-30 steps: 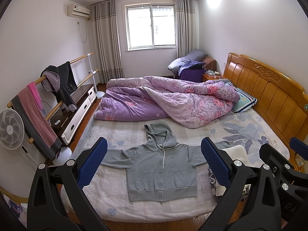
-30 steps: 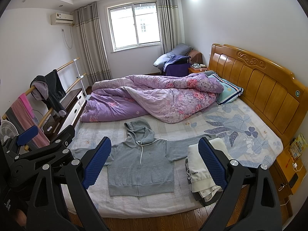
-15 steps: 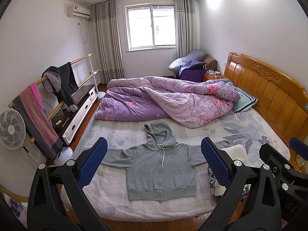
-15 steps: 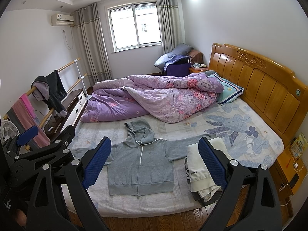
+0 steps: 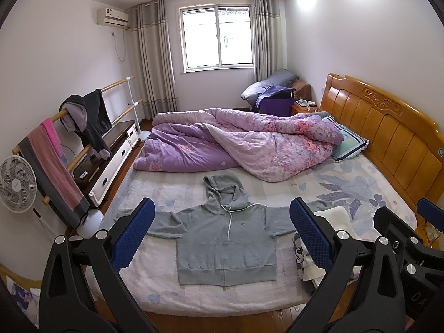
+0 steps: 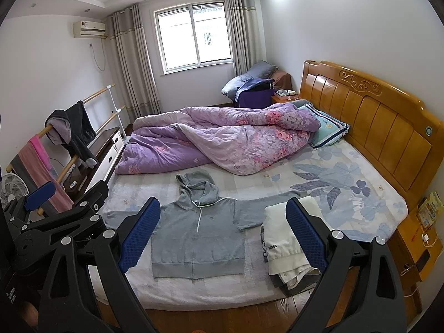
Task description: Fold large clothes
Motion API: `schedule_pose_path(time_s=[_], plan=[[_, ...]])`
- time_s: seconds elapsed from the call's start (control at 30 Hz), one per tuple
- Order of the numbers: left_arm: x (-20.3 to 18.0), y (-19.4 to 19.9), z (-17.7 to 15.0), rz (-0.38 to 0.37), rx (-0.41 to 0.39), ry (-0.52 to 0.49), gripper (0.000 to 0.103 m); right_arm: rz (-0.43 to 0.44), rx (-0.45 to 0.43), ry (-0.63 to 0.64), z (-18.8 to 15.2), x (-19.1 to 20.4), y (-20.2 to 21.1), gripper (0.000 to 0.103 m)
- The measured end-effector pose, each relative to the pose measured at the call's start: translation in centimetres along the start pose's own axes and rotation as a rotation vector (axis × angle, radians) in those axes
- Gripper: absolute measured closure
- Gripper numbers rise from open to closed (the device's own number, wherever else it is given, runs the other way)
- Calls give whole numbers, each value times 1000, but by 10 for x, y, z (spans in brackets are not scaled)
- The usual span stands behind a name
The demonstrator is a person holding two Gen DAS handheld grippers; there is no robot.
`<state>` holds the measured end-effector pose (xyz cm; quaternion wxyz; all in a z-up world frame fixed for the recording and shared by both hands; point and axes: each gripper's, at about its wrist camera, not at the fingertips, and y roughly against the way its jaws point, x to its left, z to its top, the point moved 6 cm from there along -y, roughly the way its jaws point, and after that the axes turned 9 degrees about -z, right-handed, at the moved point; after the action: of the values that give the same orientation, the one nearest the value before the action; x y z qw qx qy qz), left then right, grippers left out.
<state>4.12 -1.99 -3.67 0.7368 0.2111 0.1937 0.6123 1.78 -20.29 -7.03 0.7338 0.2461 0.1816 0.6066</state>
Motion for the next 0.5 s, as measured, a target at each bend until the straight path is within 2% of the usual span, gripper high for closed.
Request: schedule_pose_path(time_s=[0.17,0.5], plan=[[-24,15,-7,4,7,1,5,4,6,1,-8,-6,-2,15],[-27,10,-15,35,25,2,5,38,32,-2,-17,-5,-6,15]])
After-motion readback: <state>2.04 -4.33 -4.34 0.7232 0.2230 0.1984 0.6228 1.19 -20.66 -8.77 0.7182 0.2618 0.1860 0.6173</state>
